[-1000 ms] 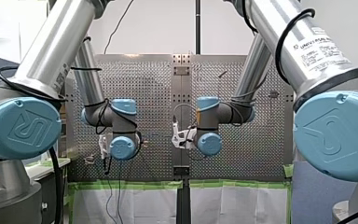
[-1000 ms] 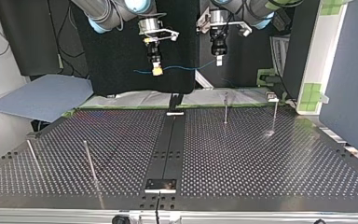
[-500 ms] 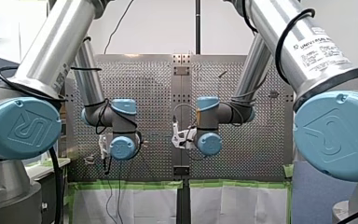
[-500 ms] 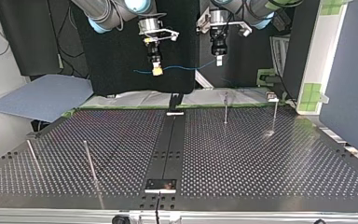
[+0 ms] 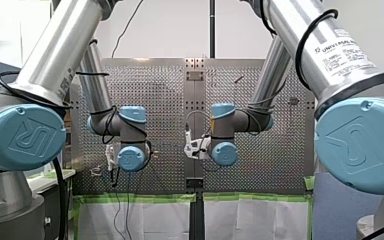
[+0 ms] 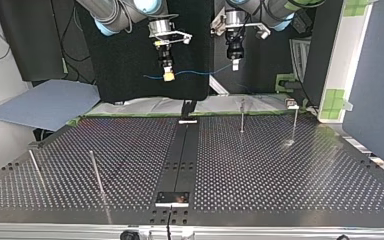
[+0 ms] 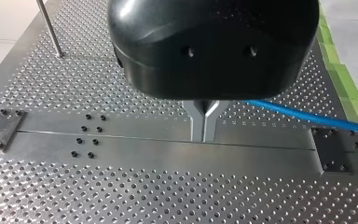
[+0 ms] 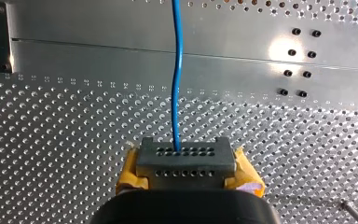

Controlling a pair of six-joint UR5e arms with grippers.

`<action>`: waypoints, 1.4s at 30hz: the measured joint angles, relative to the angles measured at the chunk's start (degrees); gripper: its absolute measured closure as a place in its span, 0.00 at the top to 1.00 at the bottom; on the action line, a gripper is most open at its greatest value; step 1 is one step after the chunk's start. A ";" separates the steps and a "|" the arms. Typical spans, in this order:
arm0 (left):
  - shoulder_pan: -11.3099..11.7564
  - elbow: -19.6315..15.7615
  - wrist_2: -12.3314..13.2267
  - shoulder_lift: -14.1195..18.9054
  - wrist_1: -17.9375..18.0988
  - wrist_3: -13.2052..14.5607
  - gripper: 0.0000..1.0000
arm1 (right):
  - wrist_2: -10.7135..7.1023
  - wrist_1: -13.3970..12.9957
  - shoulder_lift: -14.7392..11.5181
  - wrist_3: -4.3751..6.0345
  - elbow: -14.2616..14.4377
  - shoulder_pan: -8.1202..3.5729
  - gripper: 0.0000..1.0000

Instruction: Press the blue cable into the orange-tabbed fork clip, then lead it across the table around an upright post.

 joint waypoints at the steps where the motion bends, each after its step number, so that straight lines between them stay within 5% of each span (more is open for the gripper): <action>1: 0.00 0.00 0.00 0.00 0.00 0.00 0.00 | 0.00 0.00 0.00 0.00 0.00 0.00 0.00; 14: 1.07 -1.02 1.32 1.35 -1.38 0.51 0.00 | 0.40 0.24 0.59 0.59 -0.64 0.61 0.00; 22: 1.48 -1.39 2.17 4.18 -5.14 0.61 0.00 | 0.77 0.43 4.34 1.64 -4.07 2.70 0.00; 35: 1.53 -1.44 2.18 4.45 -6.82 0.59 0.00 | 0.79 0.44 10.93 1.67 -4.74 2.81 0.00; 42: 2.10 -2.77 2.02 4.59 -4.26 -1.98 0.00 | 1.17 1.23 13.61 2.37 -5.58 2.69 0.00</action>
